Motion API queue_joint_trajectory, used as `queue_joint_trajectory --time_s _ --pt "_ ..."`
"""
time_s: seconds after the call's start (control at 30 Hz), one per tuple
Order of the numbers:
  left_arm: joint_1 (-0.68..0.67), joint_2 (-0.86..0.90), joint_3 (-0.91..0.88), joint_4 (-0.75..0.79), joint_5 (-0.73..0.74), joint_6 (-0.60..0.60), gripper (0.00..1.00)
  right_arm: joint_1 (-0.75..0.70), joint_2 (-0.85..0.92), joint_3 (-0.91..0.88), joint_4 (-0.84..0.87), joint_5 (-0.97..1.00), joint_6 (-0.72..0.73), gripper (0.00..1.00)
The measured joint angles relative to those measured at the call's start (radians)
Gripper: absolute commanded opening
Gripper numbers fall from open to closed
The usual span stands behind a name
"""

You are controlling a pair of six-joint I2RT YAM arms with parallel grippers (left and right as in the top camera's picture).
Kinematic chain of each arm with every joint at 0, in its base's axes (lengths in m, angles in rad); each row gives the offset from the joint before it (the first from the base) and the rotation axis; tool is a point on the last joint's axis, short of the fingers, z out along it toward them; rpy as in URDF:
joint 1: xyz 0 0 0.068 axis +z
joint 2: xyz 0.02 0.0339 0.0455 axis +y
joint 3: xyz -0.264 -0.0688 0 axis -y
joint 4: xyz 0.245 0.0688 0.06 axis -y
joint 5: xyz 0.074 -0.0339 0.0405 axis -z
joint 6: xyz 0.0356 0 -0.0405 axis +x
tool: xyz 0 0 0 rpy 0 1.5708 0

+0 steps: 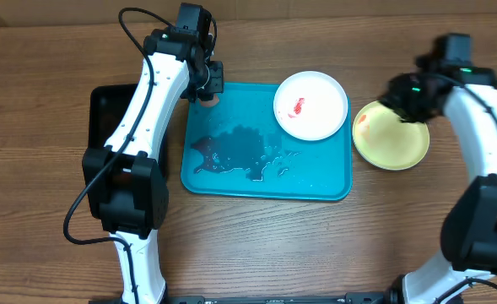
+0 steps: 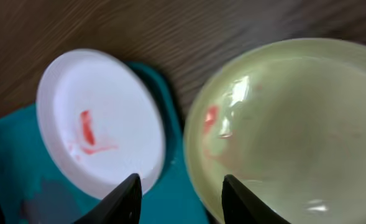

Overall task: Clean dirty plates on tray and stack at the side
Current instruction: 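Grip the stained white plate rim on the tray with the right gripper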

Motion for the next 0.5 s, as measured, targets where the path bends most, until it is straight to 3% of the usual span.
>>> queue_joint_trajectory --time_s 0.23,0.5 --pt "0.0 0.0 0.0 0.0 0.0 0.0 0.04 0.226 0.082 0.0 0.044 0.071 0.165 0.41" --pt "0.0 0.0 0.0 0.0 0.0 0.0 0.04 0.267 0.208 0.0 0.057 0.114 0.287 0.32"
